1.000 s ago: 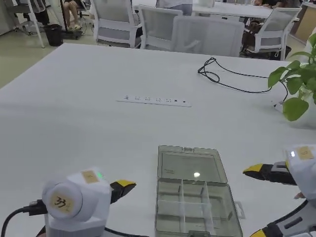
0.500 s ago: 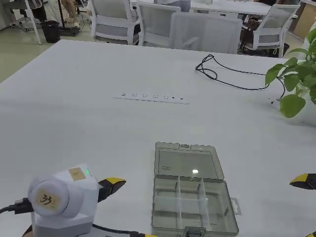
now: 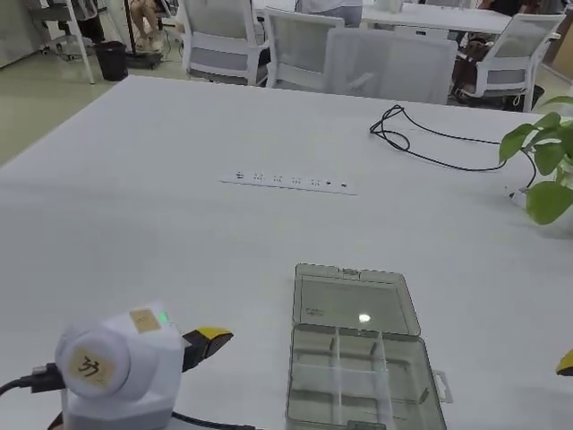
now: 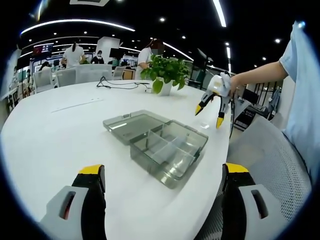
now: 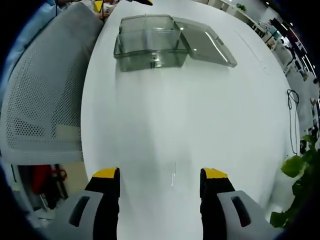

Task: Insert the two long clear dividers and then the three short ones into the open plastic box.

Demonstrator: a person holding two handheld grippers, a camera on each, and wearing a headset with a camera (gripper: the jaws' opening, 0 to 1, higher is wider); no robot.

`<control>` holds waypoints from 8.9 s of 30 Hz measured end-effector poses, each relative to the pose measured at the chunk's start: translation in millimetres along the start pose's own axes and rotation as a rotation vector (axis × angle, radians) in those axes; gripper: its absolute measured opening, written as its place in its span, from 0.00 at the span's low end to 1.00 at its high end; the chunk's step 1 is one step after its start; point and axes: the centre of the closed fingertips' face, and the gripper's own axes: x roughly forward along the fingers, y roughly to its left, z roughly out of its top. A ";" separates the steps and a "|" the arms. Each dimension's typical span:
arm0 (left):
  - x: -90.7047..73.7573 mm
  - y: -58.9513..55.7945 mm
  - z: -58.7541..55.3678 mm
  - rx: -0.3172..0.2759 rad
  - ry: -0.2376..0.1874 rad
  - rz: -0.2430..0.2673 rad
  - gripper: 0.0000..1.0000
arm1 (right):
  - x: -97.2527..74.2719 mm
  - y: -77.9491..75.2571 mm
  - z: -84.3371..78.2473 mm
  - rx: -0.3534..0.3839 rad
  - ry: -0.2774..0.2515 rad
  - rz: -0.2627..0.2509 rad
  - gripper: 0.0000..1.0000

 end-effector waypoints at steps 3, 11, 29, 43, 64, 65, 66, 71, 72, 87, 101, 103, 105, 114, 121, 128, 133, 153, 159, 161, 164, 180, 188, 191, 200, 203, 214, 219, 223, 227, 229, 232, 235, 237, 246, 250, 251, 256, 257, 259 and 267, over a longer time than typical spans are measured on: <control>-1.4 0.5 -1.1 -0.006 0.001 0.003 0.99 | 4.1 -0.8 -7.7 -0.007 0.025 0.018 0.61; -1.1 -0.5 -2.2 -0.013 -0.003 0.005 0.98 | 8.9 3.8 -17.3 -0.044 0.076 0.043 0.48; 1.3 -1.5 -0.4 -0.018 -0.012 0.003 0.98 | 11.1 3.7 -20.2 0.024 0.049 0.049 0.33; 2.4 -0.1 0.6 -0.036 -0.018 0.005 0.96 | 4.5 1.6 -6.8 0.066 0.017 -0.013 0.32; 31.7 -29.3 41.5 -0.271 -0.058 -0.130 0.76 | -53.6 -21.3 139.4 -0.107 -0.279 -0.257 0.32; 33.8 -30.1 42.1 -0.292 -0.048 -0.133 0.71 | -56.2 -19.4 146.6 -0.113 -0.287 -0.260 0.32; 35.2 -31.1 42.0 -0.316 -0.037 -0.133 0.68 | -58.1 -18.9 152.6 -0.132 -0.296 -0.270 0.32; 42.7 -36.3 47.1 -0.389 -0.030 -0.160 0.52 | -63.2 -7.3 183.8 -0.231 -0.313 -0.301 0.32; 44.0 -36.7 47.7 -0.402 -0.028 -0.162 0.50 | -63.1 -6.5 187.5 -0.269 -0.303 -0.316 0.32; 59.5 -47.7 51.4 -0.570 -0.022 -0.167 0.26 | -51.2 25.1 236.8 -0.437 -0.296 -0.344 0.32; 56.8 -52.8 52.0 -0.692 -0.056 -0.210 0.00 | -47.8 30.0 244.6 -0.453 -0.299 -0.339 0.32; 56.8 -53.4 52.2 -0.696 -0.056 -0.212 0.00 | -48.0 30.5 244.3 -0.455 -0.300 -0.339 0.32; 56.6 -55.0 51.6 -0.694 -0.051 -0.217 0.00 | -47.8 31.9 243.7 -0.453 -0.300 -0.333 0.32; 54.8 -57.0 53.9 -0.633 -0.056 -0.243 0.00 | -54.4 31.4 243.6 -0.366 -0.366 -0.261 0.41; 48.8 -57.0 49.8 -0.443 -0.028 -0.266 0.00 | -73.1 23.7 242.2 -0.228 -0.448 -0.181 0.37; 42.9 -66.2 45.8 -0.218 -0.003 -0.315 0.00 | -82.8 24.8 240.1 -0.176 -0.469 -0.087 0.28; 39.4 -74.4 51.5 -0.064 -0.038 -0.335 0.00 | -83.0 33.0 239.4 -0.171 -0.455 -0.024 0.21; 35.7 -87.5 47.1 0.272 -0.021 -0.371 0.00 | -75.9 64.9 233.1 -0.239 -0.371 0.158 0.08; 35.9 -89.2 43.8 0.310 -0.005 -0.379 0.00 | -72.3 69.1 233.8 -0.269 -0.358 0.174 0.04; 36.1 -89.8 42.6 0.313 -0.001 -0.379 0.00 | -71.2 69.4 233.2 -0.267 -0.353 0.181 0.03; 36.6 -88.8 41.8 0.303 0.002 -0.376 0.00 | -70.1 69.3 233.2 -0.275 -0.348 0.179 0.03; 43.7 -77.0 40.0 0.266 0.022 -0.310 0.18 | -74.0 60.5 231.7 -0.235 -0.338 0.166 0.02; 41.8 -56.5 31.9 0.225 0.032 -0.207 0.55 | -74.3 23.9 208.6 -0.154 -0.273 0.077 0.02; 40.3 -49.7 28.5 0.211 0.037 -0.169 0.66 | -71.1 10.6 199.6 -0.131 -0.246 0.064 0.02; 38.1 -29.2 21.3 0.159 0.054 -0.064 1.00 | -61.9 6.0 190.7 -0.109 -0.196 0.062 0.02; 35.7 -26.9 20.0 0.150 0.054 -0.057 1.00 | -57.9 6.6 188.3 -0.107 -0.180 0.068 0.02; 31.1 -23.9 17.8 0.139 0.049 -0.047 1.00 | -45.8 3.8 182.4 -0.100 -0.161 0.088 0.02; 30.2 -25.0 15.9 0.136 0.051 -0.051 0.99 | -44.1 2.4 184.3 -0.100 -0.165 0.091 0.02; 29.5 -25.0 15.8 0.131 0.049 -0.051 0.98 | -40.1 1.6 183.6 -0.106 -0.153 0.095 0.02; 28.1 -22.9 15.5 0.127 0.050 -0.046 0.98 | -36.0 2.6 183.1 -0.108 -0.147 0.102 0.02; 27.5 -22.4 15.2 0.125 0.050 -0.046 0.97 | -33.4 3.2 183.1 -0.113 -0.143 0.105 0.02; 27.1 -22.3 14.6 0.124 0.053 -0.047 0.96 | -29.8 2.5 182.7 -0.115 -0.138 0.107 0.02; 26.8 -23.8 13.6 0.121 0.055 -0.053 0.95 | -27.7 1.7 182.5 -0.114 -0.139 0.110 0.02; 26.7 -23.9 12.4 0.120 0.055 -0.052 0.95 | -27.1 1.4 182.9 -0.117 -0.139 0.111 0.02; 27.0 -25.4 12.2 0.116 0.051 -0.055 0.94 | -15.2 4.0 181.6 -0.137 -0.122 0.119 0.02; 26.2 -24.5 11.8 0.115 0.051 -0.052 0.94 | -9.6 4.1 179.7 -0.144 -0.122 0.119 0.02; 26.0 -24.2 11.2 0.115 0.053 -0.052 0.94 | -7.9 5.0 179.6 -0.132 -0.121 0.127 0.02; 25.8 -24.7 10.6 0.110 0.053 -0.054 0.93 | 4.5 6.1 178.2 -0.139 -0.104 0.124 0.02; 25.9 -25.0 10.5 0.110 0.054 -0.054 0.93 | 6.9 6.3 177.7 -0.140 -0.100 0.124 0.02; 26.0 -25.7 10.6 0.110 0.052 -0.055 0.93 | 12.0 6.5 176.4 -0.138 -0.092 0.123 0.02; 27.8 -26.9 12.1 0.112 0.047 -0.058 0.93 | 10.2 5.5 176.1 -0.125 -0.093 0.117 0.02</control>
